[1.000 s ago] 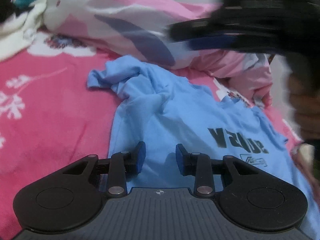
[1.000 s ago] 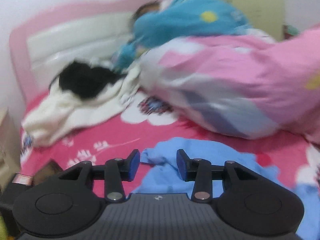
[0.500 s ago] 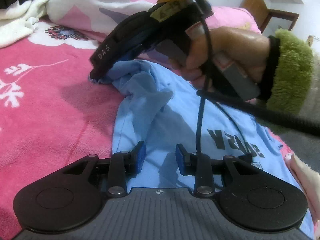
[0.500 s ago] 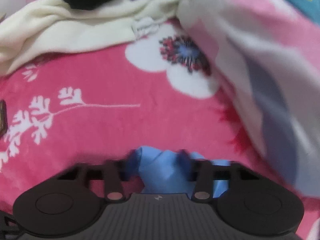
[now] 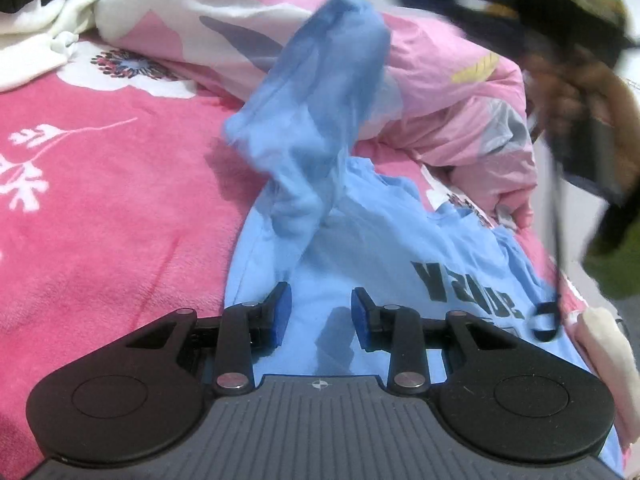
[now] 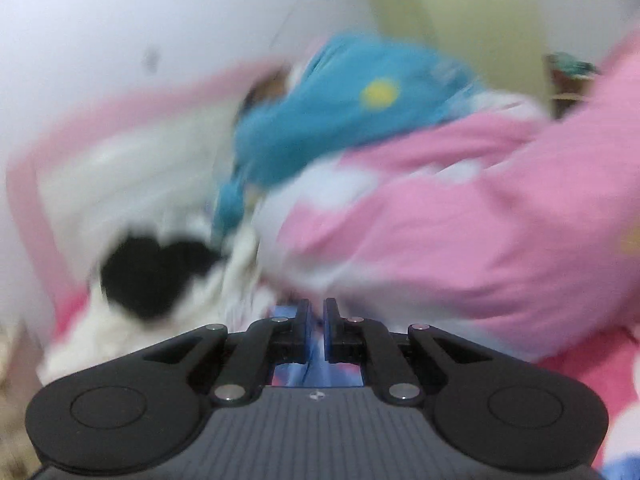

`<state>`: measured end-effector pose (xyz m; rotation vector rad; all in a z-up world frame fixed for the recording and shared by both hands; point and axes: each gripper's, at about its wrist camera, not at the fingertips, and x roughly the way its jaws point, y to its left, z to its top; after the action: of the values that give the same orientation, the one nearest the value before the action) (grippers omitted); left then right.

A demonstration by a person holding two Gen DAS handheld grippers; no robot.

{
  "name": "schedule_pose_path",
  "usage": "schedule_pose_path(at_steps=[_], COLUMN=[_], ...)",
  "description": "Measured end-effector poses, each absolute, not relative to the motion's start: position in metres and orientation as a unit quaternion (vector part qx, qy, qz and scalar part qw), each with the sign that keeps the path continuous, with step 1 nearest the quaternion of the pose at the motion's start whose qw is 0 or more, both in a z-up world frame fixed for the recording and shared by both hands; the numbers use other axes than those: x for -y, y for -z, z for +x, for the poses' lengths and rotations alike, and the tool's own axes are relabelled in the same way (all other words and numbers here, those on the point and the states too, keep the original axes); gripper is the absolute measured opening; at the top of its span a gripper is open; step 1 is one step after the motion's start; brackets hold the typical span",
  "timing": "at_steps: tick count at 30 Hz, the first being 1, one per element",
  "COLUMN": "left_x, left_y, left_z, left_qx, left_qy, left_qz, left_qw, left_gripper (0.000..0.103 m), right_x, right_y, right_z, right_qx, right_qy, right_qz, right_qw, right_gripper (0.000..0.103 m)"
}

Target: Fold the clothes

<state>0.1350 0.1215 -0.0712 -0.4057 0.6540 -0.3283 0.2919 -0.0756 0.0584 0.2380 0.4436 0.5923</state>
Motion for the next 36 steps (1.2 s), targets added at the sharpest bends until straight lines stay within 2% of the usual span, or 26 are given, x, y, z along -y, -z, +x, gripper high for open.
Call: schedule_pose_path(at_steps=[4,8,11,13,14,15,18,20,23,25,28,29,36], left_x=[-0.121,-0.119,-0.118,-0.118,-0.118,-0.119,-0.119,-0.121,-0.122,-0.122,-0.125,-0.126,-0.126], left_y=[0.071,0.071,0.071,0.071,0.071,0.072,0.072,0.073,0.074,0.074,0.075,0.075,0.071], left_z=[0.135,0.136,0.135,0.135,0.135,0.135,0.134,0.134,0.134,0.134,0.134,0.134,0.129], left_qx=[-0.318,-0.318,-0.318,-0.318,-0.318,-0.318,-0.318,-0.318,-0.318,-0.318,-0.316,-0.316,-0.302], left_qy=[0.159,0.157,0.156,0.155,0.155,0.155,0.157,0.158,0.160,0.161,0.164,0.165,0.168], left_qz=[-0.198,-0.190,-0.187,-0.187,-0.186,-0.187,-0.190,-0.195,-0.199,-0.201,-0.210,-0.213,-0.208], left_qw=[0.913,0.916,0.916,0.916,0.916,0.916,0.916,0.914,0.913,0.913,0.910,0.910,0.915], left_gripper=[0.033,0.033,0.033,0.033,0.033,0.033,0.033,0.033,0.033,0.033,0.033,0.033,0.033], right_x=[0.154,0.197,0.186,0.146,0.122,0.097,0.016,-0.030,-0.076,-0.091,-0.086,-0.080,0.026], right_y=[-0.042,-0.002,0.009,0.004,0.001,0.001,0.005,0.019,0.042,0.062,0.076,0.071,0.001], right_z=[0.252,0.234,0.239,0.249,0.254,0.258,0.268,0.270,0.282,0.304,0.335,0.340,0.307], right_qx=[-0.185,-0.247,-0.298,-0.313,-0.322,-0.329,-0.342,-0.340,-0.354,-0.392,-0.450,-0.450,-0.329], right_qy=[-0.221,-0.146,-0.145,-0.194,-0.222,-0.247,-0.315,-0.335,-0.341,-0.327,-0.316,-0.310,-0.321], right_qz=[0.214,0.245,0.205,0.140,0.104,0.063,-0.080,-0.171,-0.253,-0.274,-0.217,-0.193,0.045], right_qw=[0.933,0.926,0.921,0.919,0.915,0.909,0.882,0.862,0.833,0.815,0.807,0.815,0.887], right_gripper=[0.006,0.007,0.009,0.012,0.018,0.033,0.054,0.060,0.064,0.063,0.041,0.008,0.009])
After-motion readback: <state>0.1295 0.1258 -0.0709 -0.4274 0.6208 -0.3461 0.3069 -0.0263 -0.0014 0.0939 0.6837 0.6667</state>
